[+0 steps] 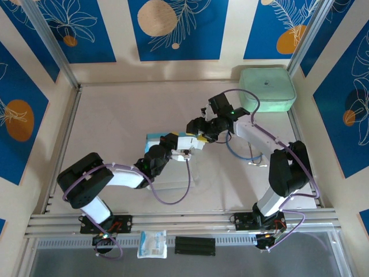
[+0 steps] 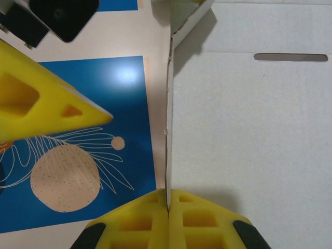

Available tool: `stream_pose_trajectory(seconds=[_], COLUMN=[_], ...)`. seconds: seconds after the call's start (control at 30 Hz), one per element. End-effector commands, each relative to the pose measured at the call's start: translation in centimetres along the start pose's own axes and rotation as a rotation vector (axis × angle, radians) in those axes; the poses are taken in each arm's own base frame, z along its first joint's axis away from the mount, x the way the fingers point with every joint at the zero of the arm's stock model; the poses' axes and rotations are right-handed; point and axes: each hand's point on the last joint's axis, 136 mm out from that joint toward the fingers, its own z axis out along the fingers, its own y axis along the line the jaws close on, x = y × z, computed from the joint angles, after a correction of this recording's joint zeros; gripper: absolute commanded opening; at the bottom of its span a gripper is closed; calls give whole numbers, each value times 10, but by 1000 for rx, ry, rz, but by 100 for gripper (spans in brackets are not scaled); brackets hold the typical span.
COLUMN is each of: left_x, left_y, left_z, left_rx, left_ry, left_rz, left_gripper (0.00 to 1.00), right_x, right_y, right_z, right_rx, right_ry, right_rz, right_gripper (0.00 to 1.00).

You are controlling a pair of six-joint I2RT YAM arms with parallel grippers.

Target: Fold the paper box

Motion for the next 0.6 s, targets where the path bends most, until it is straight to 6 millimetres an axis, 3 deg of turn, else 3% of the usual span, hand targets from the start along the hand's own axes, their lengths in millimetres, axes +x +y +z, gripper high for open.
stream_pose_trajectory(seconds=[0.0, 0.1, 0.3, 0.47, 0.57], left_x=[-8, -8, -7, -9, -9], left_y=[10, 10, 11, 11, 11], left_z=[-2, -2, -2, -2, -1], left_rx=[-39, -37, -38, -37, -38], left_ry=[-33, -33, -29, -32, -32], left_rz=[-33, -30, -32, -38, -38], left_gripper=[0, 0, 0, 0, 0], right_x=[-15, -19, -9, 0, 0], right_y=[-8, 0, 19, 23, 22], right_z=[-22, -20, 6, 25, 30], right_rx=[37, -20, -47, -53, -52], right_ry=[-91, -84, 6, 54, 46], right_rz=[19, 19, -25, -9, 14], right_gripper=[68, 68, 67, 66, 59])
